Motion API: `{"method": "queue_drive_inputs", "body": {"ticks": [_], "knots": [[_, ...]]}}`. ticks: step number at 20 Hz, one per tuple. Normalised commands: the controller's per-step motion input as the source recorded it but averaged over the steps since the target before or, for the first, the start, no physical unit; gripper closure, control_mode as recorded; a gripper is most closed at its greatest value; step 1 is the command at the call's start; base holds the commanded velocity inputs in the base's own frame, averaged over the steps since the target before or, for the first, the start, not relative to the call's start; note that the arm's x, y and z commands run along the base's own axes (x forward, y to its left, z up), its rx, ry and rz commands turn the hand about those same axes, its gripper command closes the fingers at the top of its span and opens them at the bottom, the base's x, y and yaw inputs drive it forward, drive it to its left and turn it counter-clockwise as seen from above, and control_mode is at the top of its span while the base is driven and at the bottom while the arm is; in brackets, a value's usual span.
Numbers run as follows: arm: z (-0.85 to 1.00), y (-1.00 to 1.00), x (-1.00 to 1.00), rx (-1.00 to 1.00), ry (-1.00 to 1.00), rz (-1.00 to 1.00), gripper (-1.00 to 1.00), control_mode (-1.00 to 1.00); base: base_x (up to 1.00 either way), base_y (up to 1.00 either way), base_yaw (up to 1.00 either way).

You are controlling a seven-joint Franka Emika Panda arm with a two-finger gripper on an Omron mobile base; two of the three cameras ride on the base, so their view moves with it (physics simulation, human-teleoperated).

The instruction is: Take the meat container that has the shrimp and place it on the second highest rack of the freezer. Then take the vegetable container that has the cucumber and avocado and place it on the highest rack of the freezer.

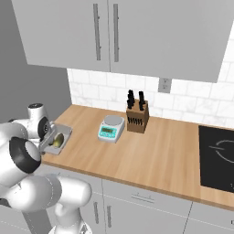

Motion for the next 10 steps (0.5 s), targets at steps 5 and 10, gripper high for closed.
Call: {"method": "queue_drive_inputs", "body": {"ticks": [5, 10], "knots": [[0.00, -0.09, -0.12, 0.00, 0.00, 0.00, -1.00, -1.00, 0.00, 0.00, 0.00], [0.00, 0.00, -0.21, 0.00, 0.00, 0.00, -1.00, -1.00, 0.00, 0.00, 0.00]]}}
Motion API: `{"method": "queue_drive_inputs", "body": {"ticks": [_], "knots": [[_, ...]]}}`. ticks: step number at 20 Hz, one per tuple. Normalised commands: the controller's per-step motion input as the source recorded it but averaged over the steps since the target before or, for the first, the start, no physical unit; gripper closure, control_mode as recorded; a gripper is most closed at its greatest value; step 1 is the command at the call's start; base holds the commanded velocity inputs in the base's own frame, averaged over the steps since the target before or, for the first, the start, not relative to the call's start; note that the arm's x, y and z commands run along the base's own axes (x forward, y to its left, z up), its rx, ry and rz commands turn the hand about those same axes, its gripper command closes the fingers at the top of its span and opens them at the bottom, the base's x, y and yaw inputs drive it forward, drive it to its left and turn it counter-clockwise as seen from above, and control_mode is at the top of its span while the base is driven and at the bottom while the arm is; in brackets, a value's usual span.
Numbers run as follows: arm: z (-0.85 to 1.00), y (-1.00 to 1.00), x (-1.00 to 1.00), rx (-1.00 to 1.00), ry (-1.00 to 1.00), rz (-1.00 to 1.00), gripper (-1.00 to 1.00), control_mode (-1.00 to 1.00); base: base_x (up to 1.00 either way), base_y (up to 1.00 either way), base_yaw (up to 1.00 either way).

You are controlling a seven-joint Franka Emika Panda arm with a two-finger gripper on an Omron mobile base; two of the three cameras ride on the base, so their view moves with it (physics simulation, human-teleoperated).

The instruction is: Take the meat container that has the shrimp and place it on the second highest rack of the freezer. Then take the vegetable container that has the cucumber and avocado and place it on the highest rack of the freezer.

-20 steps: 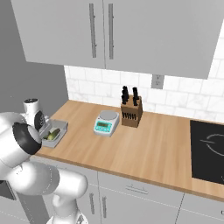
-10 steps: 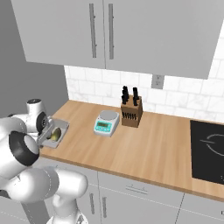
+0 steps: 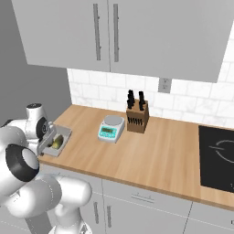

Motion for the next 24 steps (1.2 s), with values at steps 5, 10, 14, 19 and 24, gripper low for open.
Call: {"method": "queue_drive_inputs", "body": {"ticks": [5, 10, 14, 19, 24], "knots": [[0.00, 0.01, -0.04, 0.00, -0.10, 0.00, -1.00, -1.00, 0.00, 0.00, 0.00], [-0.19, 0.00, 0.00, 0.00, -0.08, 0.00, -1.00, -1.00, 0.00, 0.00, 0.00], [-0.34, 0.00, 0.00, 0.00, -0.06, 0.02, -1.00, -1.00, 0.00, 0.00, 0.00], [-0.23, 0.00, 0.02, 0.00, -0.01, 0.02, -1.00, -1.00, 0.00, 0.00, 0.00], [0.00, 0.00, 0.00, 0.00, 0.00, 0.00, -1.00, -1.00, 0.00, 0.00, 0.00]]}}
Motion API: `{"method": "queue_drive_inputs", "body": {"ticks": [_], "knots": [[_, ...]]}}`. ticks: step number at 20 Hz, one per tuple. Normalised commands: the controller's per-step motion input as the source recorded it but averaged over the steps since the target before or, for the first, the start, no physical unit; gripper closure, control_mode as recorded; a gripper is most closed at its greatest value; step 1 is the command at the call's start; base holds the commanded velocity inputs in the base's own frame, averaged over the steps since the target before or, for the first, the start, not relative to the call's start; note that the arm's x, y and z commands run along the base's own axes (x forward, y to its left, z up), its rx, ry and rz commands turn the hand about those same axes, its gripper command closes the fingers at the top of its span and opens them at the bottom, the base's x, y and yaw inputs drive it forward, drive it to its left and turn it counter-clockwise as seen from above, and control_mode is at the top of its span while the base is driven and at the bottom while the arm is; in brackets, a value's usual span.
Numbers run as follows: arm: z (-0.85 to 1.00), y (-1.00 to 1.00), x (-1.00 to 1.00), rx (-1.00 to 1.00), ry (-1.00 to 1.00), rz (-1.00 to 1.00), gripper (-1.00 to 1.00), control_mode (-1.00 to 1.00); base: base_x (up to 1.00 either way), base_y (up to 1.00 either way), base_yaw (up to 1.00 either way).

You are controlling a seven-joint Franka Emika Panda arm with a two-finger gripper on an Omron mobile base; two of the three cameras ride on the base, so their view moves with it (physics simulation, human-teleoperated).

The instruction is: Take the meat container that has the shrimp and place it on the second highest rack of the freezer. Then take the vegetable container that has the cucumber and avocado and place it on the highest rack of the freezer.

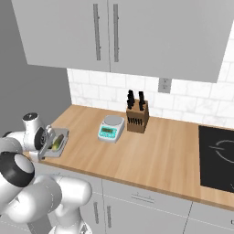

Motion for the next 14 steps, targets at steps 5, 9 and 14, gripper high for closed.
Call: {"method": "queue_drive_inputs", "body": {"ticks": [5, 9, 14], "knots": [[0.00, 0.00, 0.00, 0.00, 0.00, 0.00, 1.00, -1.00, 0.00, 0.00, 0.00], [0.00, 0.00, 0.00, 0.00, 0.00, 0.00, 1.00, -1.00, 0.00, 0.00, 0.00], [-0.01, 0.00, 0.00, 0.00, 0.00, 0.00, 1.00, -1.00, 0.00, 0.00, 0.00]]}}
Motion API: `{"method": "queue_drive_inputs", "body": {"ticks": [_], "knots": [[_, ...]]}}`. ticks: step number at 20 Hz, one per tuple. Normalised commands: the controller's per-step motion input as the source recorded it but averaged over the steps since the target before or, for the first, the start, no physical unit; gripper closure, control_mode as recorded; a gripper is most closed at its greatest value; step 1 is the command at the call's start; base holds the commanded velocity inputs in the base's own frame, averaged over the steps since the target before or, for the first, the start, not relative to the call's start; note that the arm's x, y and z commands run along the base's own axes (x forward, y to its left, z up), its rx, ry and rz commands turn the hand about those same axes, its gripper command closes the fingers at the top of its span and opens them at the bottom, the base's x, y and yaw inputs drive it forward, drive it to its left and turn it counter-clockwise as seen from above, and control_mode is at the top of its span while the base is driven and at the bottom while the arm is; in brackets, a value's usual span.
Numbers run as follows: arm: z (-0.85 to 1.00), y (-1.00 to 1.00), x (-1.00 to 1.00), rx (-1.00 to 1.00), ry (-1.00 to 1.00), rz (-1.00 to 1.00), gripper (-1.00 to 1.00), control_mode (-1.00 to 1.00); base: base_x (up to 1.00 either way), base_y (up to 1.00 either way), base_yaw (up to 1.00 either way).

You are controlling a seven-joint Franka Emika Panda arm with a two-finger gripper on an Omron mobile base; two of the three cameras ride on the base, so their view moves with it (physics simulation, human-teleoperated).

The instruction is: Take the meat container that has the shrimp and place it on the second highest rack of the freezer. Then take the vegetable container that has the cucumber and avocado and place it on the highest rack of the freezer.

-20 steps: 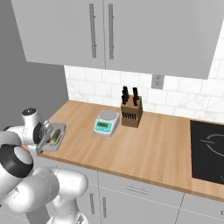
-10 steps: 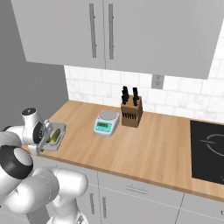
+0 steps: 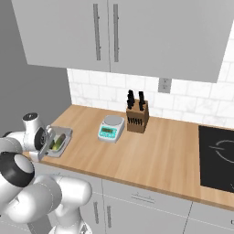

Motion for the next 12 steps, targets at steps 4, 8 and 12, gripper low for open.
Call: {"method": "queue_drive_inputs", "body": {"ticks": [4, 8, 12], "knots": [[-0.23, 0.05, 0.00, 0.00, 0.00, 0.00, 1.00, -1.00, 0.00, 0.00, 0.00], [-0.46, 0.00, 0.01, 0.00, 0.01, 0.00, 1.00, -1.00, 0.00, 0.00, 0.00], [-0.42, 0.01, 0.00, 0.00, 0.01, 0.00, 1.00, -1.00, 0.00, 0.00, 0.00]]}}
